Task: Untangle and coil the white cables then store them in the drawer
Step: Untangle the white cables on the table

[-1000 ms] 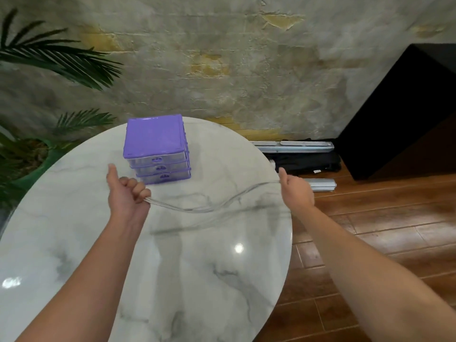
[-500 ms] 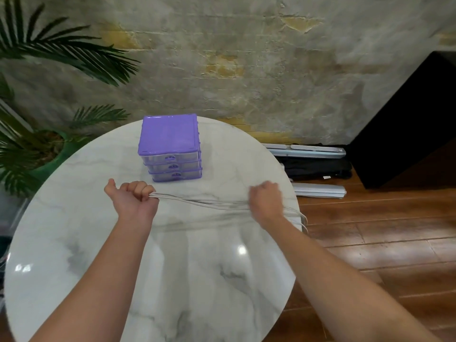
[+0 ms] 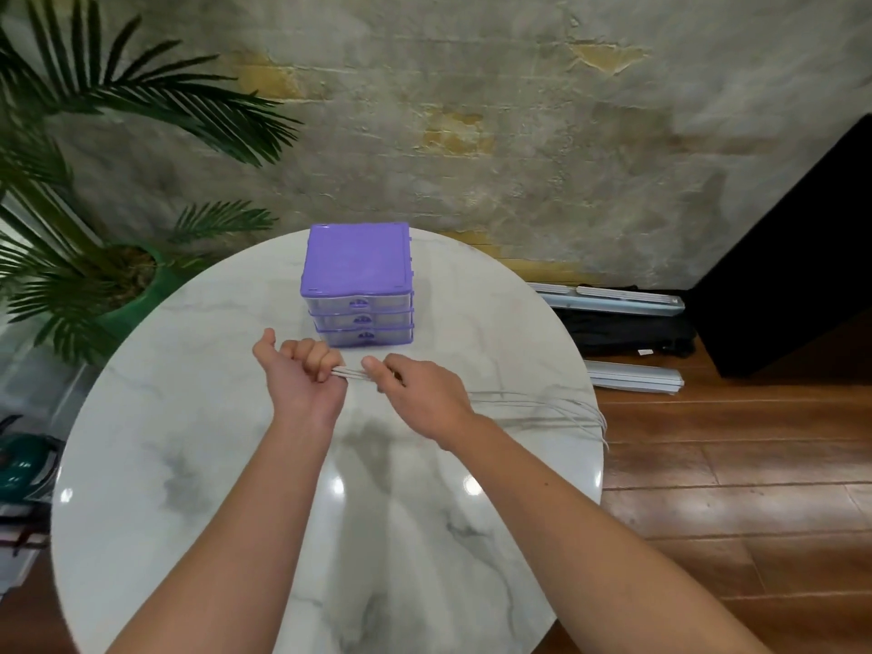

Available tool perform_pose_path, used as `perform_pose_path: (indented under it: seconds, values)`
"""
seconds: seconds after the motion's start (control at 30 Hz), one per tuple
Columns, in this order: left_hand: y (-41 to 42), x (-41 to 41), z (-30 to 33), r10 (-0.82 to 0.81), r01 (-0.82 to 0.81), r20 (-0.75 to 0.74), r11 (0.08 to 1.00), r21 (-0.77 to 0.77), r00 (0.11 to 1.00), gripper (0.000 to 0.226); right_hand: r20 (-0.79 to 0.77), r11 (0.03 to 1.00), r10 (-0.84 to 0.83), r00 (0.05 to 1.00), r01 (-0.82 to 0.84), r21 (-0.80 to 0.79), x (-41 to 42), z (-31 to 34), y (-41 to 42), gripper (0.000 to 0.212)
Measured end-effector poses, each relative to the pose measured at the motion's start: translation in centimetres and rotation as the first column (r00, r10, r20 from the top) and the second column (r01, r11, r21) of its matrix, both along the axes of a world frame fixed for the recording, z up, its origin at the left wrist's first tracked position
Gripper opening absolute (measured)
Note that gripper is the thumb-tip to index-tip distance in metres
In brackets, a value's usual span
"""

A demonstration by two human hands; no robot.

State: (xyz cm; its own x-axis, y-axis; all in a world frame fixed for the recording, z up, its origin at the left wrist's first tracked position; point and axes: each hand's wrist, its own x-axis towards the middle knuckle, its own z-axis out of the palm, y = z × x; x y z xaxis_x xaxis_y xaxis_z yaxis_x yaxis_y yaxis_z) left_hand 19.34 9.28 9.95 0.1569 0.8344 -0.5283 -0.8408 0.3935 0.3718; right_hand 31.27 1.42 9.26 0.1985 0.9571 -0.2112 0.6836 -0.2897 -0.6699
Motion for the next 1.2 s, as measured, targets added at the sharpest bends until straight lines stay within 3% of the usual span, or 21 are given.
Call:
perform_pose_path:
  seconds: [0.07,0.23,0.3,0.37,0.4,0.43,0.47,0.5,0.53,0.57,0.63,0.77,0.9,1.0,1.1,1.2]
  values:
    - [-0.4,-0.4,0.1,-0.018,0.018,-0.036,1.0,0.009,0.999,0.047,-0.15,0.999,0.036,0.988,-0.041,-0.025,-0.6,0.9,0.3,0.045]
    - [-0.4,-2.4,0.2,0.017,-0.017,-0.03,1.0,0.021,0.999,0.041,-0.173,0.985,0.154,0.973,-0.165,-0.055,-2.6,0.6,0.3,0.033]
    - [-0.4,-3.6,0.0,0.044,-0.03,-0.161,0.995,0.093,0.986,0.033,-0.165,0.986,0.143,0.976,-0.155,-0.061,-2.8,0.5,0.5,0.029]
    - [0.1,-5.3,0.0,0.044,0.048,-0.425,0.978,0.203,0.904,0.022,-0.163,0.986,0.141,0.977,-0.154,-0.071,-2.9,0.8,0.8,0.029]
    - [0.4,-6.4,0.0,0.05,0.145,-0.62,0.955,0.26,0.783,0.014,-0.162,0.984,0.145,0.976,-0.159,-0.077,-2.9,0.9,0.9,0.03]
    - [0.7,-7.6,-0.2,0.083,0.285,-0.814,0.912,0.294,0.574,0.006,-0.159,0.982,0.155,0.975,-0.169,-0.081,-2.9,1.0,1.0,0.029]
    - [1.2,-8.7,-0.3,0.171,0.449,-0.935,0.84,0.303,0.311,0.01,-0.154,0.979,0.17,0.973,-0.185,-0.084,-3.0,1.1,1.2,0.028]
    - [1.5,-9.6,-0.4,0.297,0.623,-0.952,0.731,0.281,0.08,0.017,-0.144,0.975,0.193,0.971,-0.206,-0.084,-3.3,1.2,1.4,0.027]
    - [1.6,-10.2,-0.1,0.381,0.76,-0.922,0.619,0.199,-0.068,0.021,-0.129,0.969,0.219,0.967,-0.231,-0.085,-3.7,1.4,1.6,0.025]
    - [1.5,-10.4,0.3,0.367,0.839,-0.922,0.535,0.096,-0.128,0.025,-0.113,0.963,0.246,0.963,-0.256,-0.087,-4.2,1.7,1.7,0.024]
    - [1.1,-10.6,1.0,0.155,0.903,-0.97,0.416,-0.11,-0.189,0.031,-0.089,0.952,0.285,0.955,-0.292,-0.091,-4.9,2.4,2.1,0.024]
    - [1.2,-11.1,2.3,-0.043,0.876,-0.91,0.256,-0.409,-0.412,0.041,-0.018,0.938,0.328,0.945,-0.327,-0.112,-5.3,3.2,2.6,0.026]
    - [2.0,-11.2,3.4,-0.348,0.847,-0.806,0.061,-0.528,-0.478,0.053,0.057,0.924,0.366,0.929,-0.355,-0.142,-5.9,2.9,2.5,0.027]
    - [2.0,-11.0,4.1,-0.46,0.84,-0.741,-0.021,-0.542,-0.489,0.05,0.049,0.917,0.381,0.923,-0.37,-0.147,-6.0,2.7,2.4,0.029]
    - [2.2,-11.3,3.9,-0.599,0.875,-0.68,-0.074,-0.478,-0.422,0.045,0.014,0.914,0.392,0.92,-0.387,-0.125,-5.6,2.5,2.3,0.027]
    - [2.2,-11.6,4.0,-0.675,0.895,-0.641,-0.067,-0.44,-0.366,0.042,-0.029,0.92,0.384,0.923,-0.385,-0.074,-4.9,2.7,2.1,0.026]
